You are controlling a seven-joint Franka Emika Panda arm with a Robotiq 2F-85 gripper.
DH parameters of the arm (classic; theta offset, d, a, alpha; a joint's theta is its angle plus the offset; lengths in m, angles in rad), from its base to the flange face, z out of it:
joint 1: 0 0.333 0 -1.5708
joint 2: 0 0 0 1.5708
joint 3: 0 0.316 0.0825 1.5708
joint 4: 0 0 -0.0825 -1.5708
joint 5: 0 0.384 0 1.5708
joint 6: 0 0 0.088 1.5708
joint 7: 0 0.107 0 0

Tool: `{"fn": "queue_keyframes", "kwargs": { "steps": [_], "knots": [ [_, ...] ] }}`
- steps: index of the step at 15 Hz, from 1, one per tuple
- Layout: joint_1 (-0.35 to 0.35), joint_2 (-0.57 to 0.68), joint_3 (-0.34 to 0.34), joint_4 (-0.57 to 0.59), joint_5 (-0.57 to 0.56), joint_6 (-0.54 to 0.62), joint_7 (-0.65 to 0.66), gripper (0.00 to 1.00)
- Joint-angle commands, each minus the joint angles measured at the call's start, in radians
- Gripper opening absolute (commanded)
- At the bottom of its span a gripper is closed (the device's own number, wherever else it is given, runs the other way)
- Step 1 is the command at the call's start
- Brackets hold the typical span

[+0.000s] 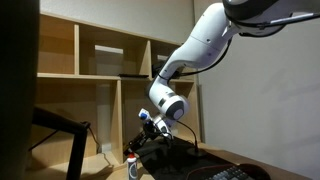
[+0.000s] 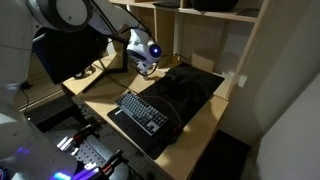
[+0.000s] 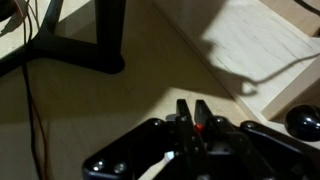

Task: Remove the object from the shelve and put it on the table

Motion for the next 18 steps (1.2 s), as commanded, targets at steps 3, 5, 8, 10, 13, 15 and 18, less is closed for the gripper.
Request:
{"fn": "queue_keyframes", "kwargs": {
  "steps": [3,5,8,10,13,15,18],
  "knots": [
    [0.001,-0.005,0.002,-0.005,-0.006,0.011,0.032,0.03],
    [0.002,-0.006,0.0,-0.006,-0.008,0.014,0.044,0.03],
    [0.003,-0.006,0.001,-0.006,-0.004,0.019,0.056,0.45],
    [0.004,-0.006,0.001,-0.006,-0.002,0.025,0.061,0.59],
    [0.008,-0.009,-0.007,-0.012,-0.034,0.017,0.088,0.81],
    [0.006,-0.011,-0.011,-0.021,-0.086,-0.022,0.149,0.95],
    [0.021,-0.018,-0.024,-0.037,-0.175,-0.005,0.275,1.0]
  ]
}}
